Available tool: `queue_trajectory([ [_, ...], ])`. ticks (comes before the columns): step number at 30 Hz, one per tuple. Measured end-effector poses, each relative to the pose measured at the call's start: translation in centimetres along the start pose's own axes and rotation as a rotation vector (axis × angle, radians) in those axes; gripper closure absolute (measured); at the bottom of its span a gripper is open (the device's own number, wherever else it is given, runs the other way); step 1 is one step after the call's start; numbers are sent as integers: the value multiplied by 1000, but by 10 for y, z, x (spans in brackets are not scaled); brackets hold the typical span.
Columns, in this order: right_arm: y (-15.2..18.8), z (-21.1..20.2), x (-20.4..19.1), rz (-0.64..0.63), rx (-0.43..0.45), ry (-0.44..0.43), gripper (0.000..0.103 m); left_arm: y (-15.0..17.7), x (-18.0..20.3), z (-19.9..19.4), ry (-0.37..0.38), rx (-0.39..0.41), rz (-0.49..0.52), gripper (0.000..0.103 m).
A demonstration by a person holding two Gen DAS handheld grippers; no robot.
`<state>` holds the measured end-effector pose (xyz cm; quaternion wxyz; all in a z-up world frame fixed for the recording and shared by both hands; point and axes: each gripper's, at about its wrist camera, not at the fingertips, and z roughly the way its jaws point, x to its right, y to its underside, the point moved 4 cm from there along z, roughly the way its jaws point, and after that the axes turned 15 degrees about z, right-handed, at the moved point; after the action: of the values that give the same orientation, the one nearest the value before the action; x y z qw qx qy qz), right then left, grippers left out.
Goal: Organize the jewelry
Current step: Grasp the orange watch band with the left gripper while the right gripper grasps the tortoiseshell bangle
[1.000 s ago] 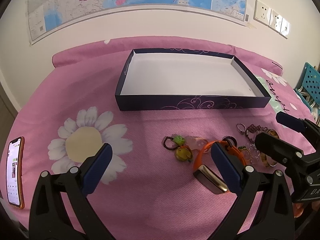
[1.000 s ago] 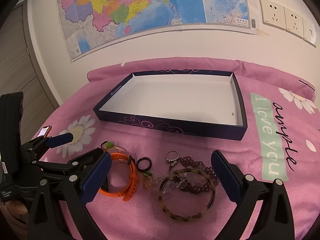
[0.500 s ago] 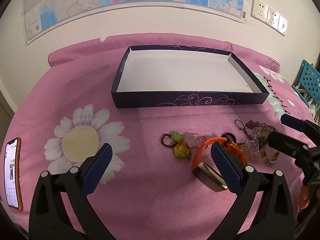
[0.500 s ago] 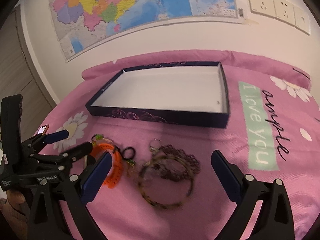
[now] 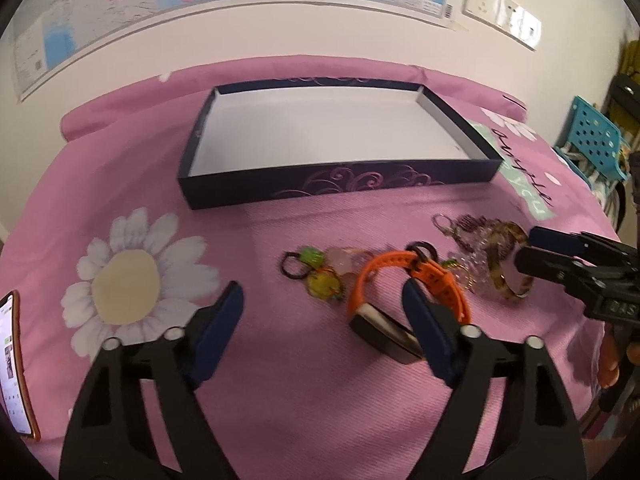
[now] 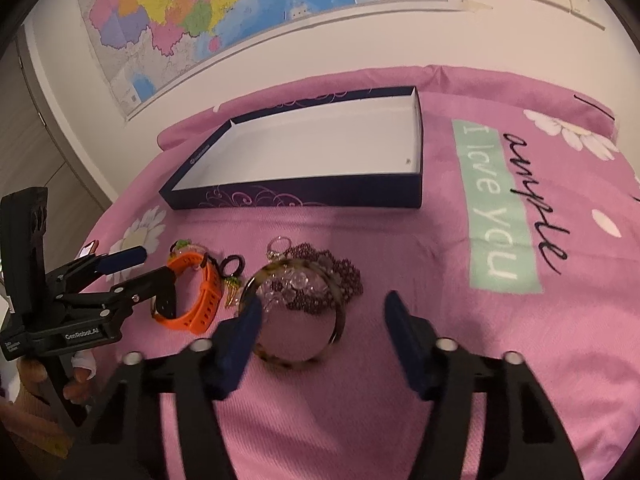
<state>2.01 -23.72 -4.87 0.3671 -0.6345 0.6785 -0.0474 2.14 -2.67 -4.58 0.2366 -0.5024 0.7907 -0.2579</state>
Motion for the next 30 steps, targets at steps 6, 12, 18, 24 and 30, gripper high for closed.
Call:
queue_trajectory([
  [6, 2, 3, 5, 13, -16, 1, 69, -1, 7, 2, 82, 0, 11, 57],
  [12, 2, 4, 9, 25, -29, -4, 95, -3, 14, 3, 140, -2, 20, 77],
  [18, 1, 2, 8, 12, -30, -15, 97, -1, 14, -1, 152, -27, 21, 81],
  [24, 3, 3, 7, -1, -52, -18, 97, 3, 22, -5, 142, -48, 74, 74],
  [30, 3, 5, 3, -37, -53, -4, 96, 4, 25, 4, 169, -64, 80, 74],
])
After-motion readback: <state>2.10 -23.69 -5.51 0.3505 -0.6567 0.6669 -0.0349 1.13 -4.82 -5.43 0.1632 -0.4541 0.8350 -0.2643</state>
